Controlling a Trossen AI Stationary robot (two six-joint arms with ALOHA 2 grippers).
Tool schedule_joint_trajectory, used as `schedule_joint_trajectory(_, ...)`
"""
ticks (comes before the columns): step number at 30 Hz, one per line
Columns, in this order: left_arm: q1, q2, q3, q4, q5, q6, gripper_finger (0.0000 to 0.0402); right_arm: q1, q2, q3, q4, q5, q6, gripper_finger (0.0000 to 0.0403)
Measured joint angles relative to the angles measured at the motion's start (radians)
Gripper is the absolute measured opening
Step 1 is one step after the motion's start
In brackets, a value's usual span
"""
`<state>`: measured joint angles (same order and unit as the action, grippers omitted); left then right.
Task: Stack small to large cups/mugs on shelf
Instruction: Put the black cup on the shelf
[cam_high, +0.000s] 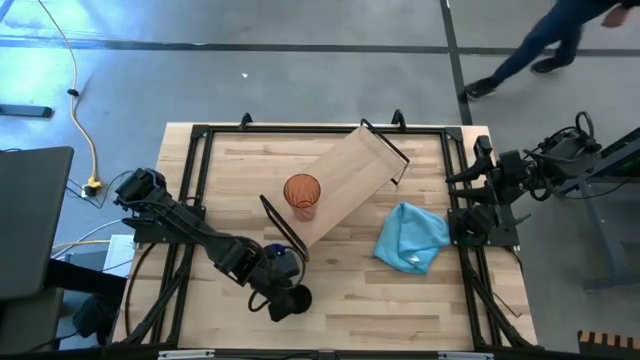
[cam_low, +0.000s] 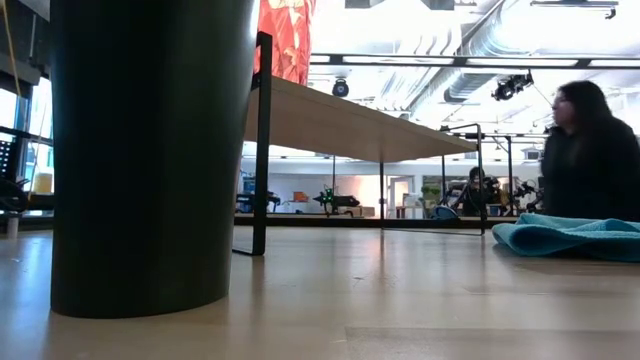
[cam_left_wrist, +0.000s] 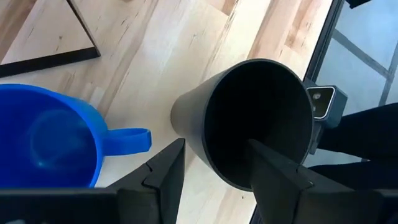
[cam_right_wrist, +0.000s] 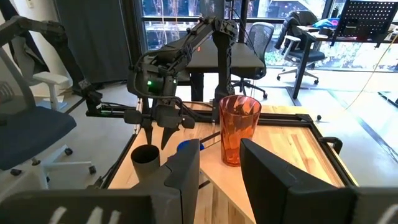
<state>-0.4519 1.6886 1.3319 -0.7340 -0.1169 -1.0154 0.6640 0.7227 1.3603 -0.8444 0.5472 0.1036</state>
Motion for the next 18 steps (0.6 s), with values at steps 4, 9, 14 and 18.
schedule_joint_trajectory(4, 0.000, 0.000, 0.000, 0.001, 0.000, -0.012, 0.0156, 0.000, 0.000, 0.000, -0.003, 0.000, 0.000, 0.0106)
schedule_joint_trajectory(9, 0.000, 0.000, 0.000, 0.019, -0.006, -0.014, 0.0156, 0.000, 0.000, 0.000, -0.006, 0.000, 0.000, 0.0106)
schedule_joint_trajectory(14, 0.000, 0.001, 0.000, 0.028, -0.007, -0.014, 0.0156, 0.000, 0.000, 0.000, -0.006, 0.000, 0.001, 0.0106)
schedule_joint_trajectory(18, 0.000, 0.017, 0.000, 0.033, -0.005, -0.014, 0.0152, 0.000, 0.000, 0.000, -0.006, 0.000, 0.005, 0.0106)
